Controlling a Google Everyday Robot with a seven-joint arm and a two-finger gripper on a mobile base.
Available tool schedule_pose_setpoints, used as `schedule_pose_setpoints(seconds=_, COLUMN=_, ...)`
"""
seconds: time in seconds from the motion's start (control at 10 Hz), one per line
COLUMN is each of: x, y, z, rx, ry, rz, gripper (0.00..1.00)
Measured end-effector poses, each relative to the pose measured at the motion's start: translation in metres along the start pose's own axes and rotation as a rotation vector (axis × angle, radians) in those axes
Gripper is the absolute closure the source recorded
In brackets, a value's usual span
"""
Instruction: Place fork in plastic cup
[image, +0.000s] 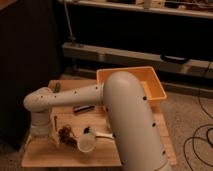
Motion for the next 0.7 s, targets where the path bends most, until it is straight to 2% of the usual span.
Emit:
schedule_pose_setpoints(seconds=0.3, x=0.005, y=0.003, z=0.01, rx=-0.011, ry=0.02, rz=-0.031, gripper=0.2)
schedule_pose_setpoints(seconds=0.7, x=0.015, y=0.011, z=0.015, rx=-0.012, ry=0.037, rz=-0.116, gripper=0.2)
